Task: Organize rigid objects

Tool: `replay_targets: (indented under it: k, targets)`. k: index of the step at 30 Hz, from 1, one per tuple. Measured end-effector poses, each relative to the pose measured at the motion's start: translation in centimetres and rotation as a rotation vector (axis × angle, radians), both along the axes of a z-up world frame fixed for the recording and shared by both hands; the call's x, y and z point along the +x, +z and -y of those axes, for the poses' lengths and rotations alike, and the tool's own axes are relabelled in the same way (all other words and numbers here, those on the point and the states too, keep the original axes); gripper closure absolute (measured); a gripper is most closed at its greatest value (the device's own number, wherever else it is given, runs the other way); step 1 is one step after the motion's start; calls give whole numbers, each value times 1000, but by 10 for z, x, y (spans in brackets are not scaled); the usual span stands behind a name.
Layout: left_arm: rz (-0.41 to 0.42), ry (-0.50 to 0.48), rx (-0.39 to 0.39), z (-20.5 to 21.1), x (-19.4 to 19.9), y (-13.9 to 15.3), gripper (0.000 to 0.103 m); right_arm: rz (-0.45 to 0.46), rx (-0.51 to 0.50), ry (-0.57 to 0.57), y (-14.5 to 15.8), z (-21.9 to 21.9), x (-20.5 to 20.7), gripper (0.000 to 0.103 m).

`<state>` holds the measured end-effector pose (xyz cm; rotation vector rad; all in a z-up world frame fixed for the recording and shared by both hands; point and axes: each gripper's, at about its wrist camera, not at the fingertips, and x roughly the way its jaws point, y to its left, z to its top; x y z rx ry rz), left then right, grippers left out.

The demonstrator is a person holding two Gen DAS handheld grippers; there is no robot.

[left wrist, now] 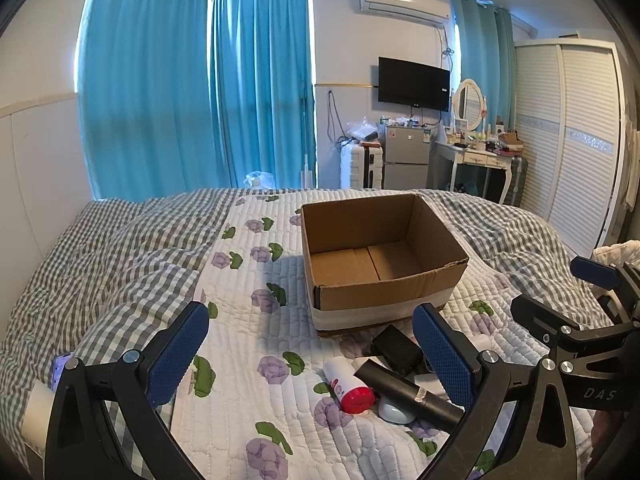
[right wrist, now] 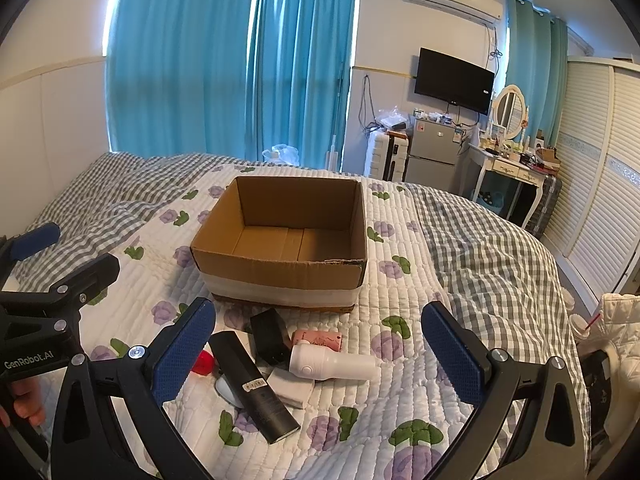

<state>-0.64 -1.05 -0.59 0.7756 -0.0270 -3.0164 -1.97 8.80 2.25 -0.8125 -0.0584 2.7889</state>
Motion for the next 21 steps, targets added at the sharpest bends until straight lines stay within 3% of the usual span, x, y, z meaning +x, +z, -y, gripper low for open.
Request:
replay_targets:
  k: [15,21]
  targets:
    - [5,3,-1,-4,3,1,0,5,8,6,2,5,1,0]
    - [84,11,-9,0,-7,-23,0,68,-8,20,-17,3,-6,0]
